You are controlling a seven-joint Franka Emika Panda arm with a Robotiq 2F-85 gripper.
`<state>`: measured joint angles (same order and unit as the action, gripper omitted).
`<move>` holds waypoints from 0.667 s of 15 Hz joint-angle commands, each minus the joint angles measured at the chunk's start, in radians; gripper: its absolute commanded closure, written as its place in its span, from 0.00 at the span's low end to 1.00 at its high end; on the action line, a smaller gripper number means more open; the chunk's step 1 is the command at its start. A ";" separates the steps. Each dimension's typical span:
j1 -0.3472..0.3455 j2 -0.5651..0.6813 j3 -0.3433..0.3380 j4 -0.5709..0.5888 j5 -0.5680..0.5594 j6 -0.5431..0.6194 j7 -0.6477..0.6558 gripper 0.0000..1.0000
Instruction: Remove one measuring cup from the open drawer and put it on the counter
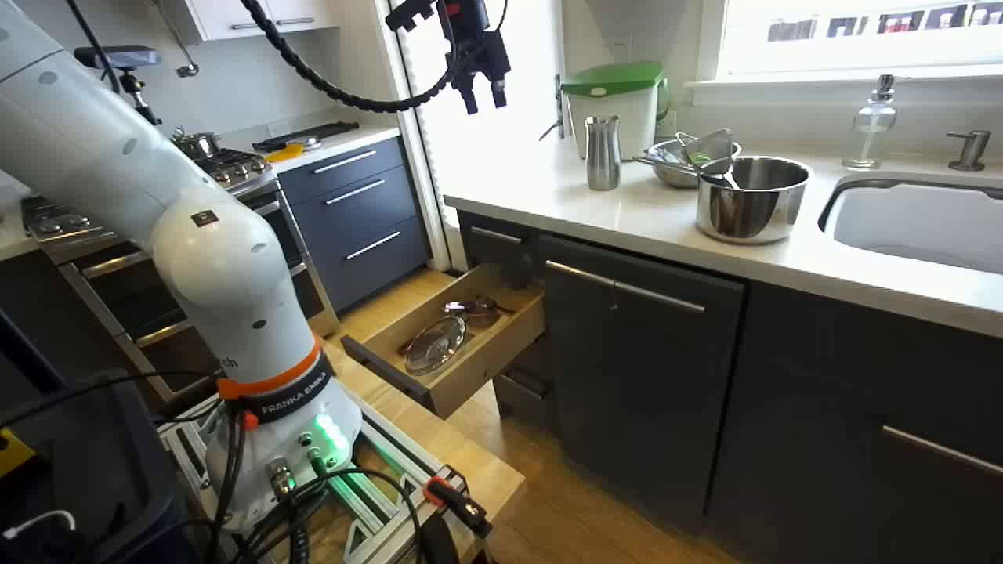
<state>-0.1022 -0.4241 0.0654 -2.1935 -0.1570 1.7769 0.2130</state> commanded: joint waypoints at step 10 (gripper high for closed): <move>0.044 0.038 -0.003 0.040 0.062 -0.069 0.015 0.00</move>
<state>-0.0960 -0.4240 0.0615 -2.1935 -0.1464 1.7769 0.2112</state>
